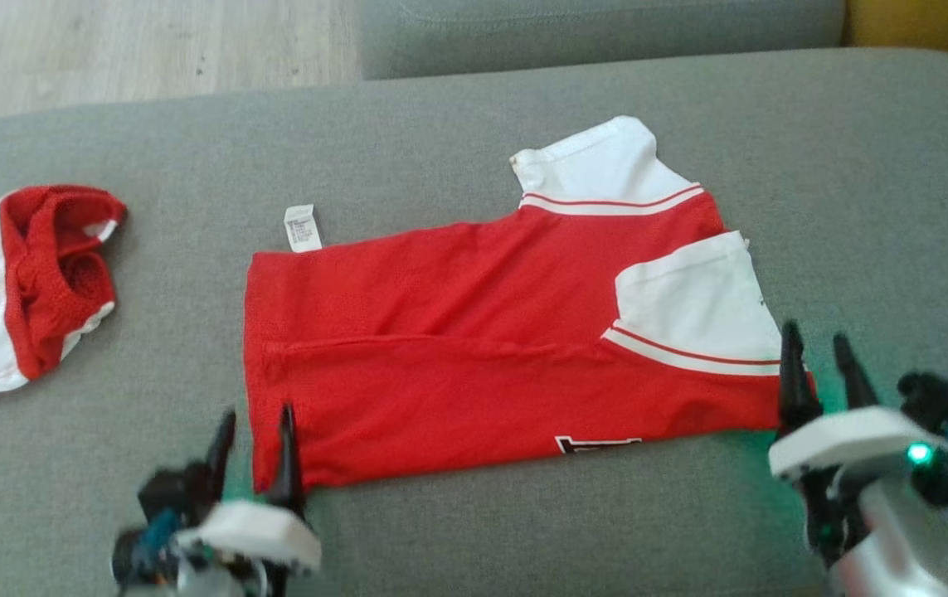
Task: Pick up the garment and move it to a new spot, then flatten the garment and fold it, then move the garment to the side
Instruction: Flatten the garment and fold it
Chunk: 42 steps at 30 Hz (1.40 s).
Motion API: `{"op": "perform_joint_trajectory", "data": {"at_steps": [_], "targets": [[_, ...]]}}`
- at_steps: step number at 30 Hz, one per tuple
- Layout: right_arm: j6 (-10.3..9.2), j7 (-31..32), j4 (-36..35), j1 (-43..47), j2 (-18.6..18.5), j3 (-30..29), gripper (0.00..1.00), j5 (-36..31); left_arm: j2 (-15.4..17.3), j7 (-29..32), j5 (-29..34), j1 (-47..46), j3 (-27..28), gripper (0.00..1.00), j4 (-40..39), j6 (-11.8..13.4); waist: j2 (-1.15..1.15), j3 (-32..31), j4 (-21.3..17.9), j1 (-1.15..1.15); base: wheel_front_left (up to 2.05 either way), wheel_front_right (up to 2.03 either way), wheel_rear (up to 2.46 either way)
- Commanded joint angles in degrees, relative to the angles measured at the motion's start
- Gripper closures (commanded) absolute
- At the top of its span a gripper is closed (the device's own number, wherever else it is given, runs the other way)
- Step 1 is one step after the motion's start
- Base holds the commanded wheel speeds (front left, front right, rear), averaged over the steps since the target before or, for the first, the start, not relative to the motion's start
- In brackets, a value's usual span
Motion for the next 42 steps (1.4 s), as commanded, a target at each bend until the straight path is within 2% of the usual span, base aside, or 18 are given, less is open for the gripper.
{"op": "perform_joint_trajectory", "data": {"at_steps": [1,6,16,24,31,32,34,35,42], "targets": [[0.14,-0.2,-2.6,-3.5,-1.2,1.4,0.0,-1.5,1.0,-0.3,1.3,-4.3,2.5,0.0,-2.4,0.3,0.0,0.9,0.0,0.0,0.0,0.0,0.0],[0.14,-0.2,-4.7,-7.3,-1.4,1.7,0.0,-4.0,2.5,-0.3,3.7,-12.0,3.9,0.0,-1.0,-0.3,0.0,3.5,-0.4,0.0,0.0,0.0,0.0],[0.14,-0.2,-4.9,-14.5,-0.4,6.1,0.0,-5.1,6.0,-0.3,2.8,-27.9,5.3,0.0,15.3,-1.5,0.0,10.4,-2.8,0.0,0.0,0.0,0.0],[0.14,-0.2,-5.0,-15.3,-1.6,6.0,0.0,-5.1,7.0,-0.3,4.8,-31.5,4.3,0.0,20.9,-1.2,0.0,13.0,-3.6,0.0,0.0,0.0,0.0],[0.14,0.3,-5.4,-18.4,-2.4,7.6,0.0,-5.5,5.1,-0.3,6.5,-32.9,1.0,0.0,25.5,-2.4,0.0,13.9,-2.8,0.0,0.0,0.0,0.0],[0.14,0.6,-5.4,-19.2,-2.7,8.2,0.0,-5.6,4.9,-0.3,6.6,-33.1,0.5,0.16,26.6,-2.5,0.0,13.9,-2.6,0.0,0.0,0.0,0.0],[0.14,1.2,-5.3,-21.2,-3.1,9.1,0.0,-5.8,4.6,-0.3,7.0,-33.8,-0.3,0.69,28.5,-2.5,0.0,14.0,-2.1,0.0,0.0,0.0,0.0],[0.14,1.7,-5.2,-22.3,-3.4,9.6,0.0,-6.0,4.4,-0.3,7.2,-34.2,-0.6,1.0,29.2,-2.5,0.0,14.1,-1.8,0.0,0.0,0.0,0.0],[0.14,6.6,-2.0,-30.5,-5.6,11.5,0.0,-7.1,4.0,-0.3,7.6,-35.6,-0.4,1.0,25.0,-0.5,0.0,15.2,1.0,0.0,0.0,0.0,0.0]]}}
